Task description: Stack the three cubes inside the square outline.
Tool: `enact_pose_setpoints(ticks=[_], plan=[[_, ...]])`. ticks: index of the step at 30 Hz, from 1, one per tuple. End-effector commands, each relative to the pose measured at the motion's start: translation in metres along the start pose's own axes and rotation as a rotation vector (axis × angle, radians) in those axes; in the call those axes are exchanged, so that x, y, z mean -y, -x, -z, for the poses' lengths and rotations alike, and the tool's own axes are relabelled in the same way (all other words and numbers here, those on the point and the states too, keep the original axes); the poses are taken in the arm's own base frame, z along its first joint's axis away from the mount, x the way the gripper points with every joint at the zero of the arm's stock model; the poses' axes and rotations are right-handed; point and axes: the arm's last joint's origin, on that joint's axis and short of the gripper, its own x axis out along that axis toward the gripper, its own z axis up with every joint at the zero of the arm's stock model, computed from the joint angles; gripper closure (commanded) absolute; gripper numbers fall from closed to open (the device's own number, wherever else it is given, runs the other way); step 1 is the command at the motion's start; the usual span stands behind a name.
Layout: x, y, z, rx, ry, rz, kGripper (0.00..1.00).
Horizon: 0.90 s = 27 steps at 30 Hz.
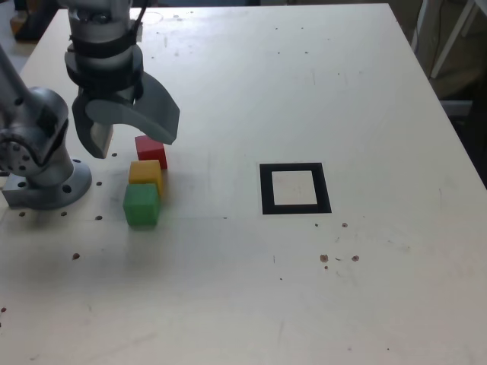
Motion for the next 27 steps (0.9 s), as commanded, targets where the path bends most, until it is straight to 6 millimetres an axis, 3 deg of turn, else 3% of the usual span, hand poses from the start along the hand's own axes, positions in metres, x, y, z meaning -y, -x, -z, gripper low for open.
enact_pose_setpoints(ticks=[1, 27], plan=[[-0.002, 0.001, 0.001, 0.006, 0.005, -0.007, 0.01], [-0.020, -0.028, -0.011, -0.029, 0.145, -0.010, 0.01]])
